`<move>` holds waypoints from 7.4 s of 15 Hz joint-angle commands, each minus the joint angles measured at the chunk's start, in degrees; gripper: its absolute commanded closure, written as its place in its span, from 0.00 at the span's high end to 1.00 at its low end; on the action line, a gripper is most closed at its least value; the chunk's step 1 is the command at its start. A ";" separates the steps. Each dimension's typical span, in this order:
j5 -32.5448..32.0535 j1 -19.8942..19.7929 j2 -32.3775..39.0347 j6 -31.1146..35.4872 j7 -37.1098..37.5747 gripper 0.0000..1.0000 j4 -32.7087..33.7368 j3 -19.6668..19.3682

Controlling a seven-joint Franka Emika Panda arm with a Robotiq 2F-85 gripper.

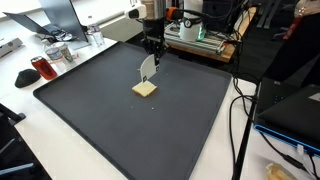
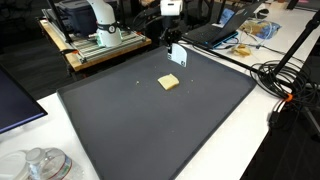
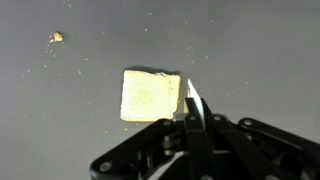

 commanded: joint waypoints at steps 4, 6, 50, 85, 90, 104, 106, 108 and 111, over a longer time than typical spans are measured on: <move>-2.47 0.10 6.83 2.00 3.51 0.01 2.36 0.50; -2.69 0.27 8.68 2.34 3.77 0.01 2.94 0.13; -5.79 3.39 23.01 4.63 9.05 0.01 13.22 -4.80; 7.95 -4.55 7.73 -12.27 -16.63 0.01 -1.57 4.33; 5.83 -3.87 4.65 -12.64 -15.02 0.01 -1.91 3.80; -4.59 1.00 6.10 -23.89 0.20 0.01 16.29 4.08; -7.53 2.60 7.37 -24.32 5.01 0.01 18.60 4.01; -11.86 4.73 8.97 -24.82 10.35 0.01 20.91 3.92; -18.84 8.20 11.76 -25.73 18.27 0.01 24.16 3.51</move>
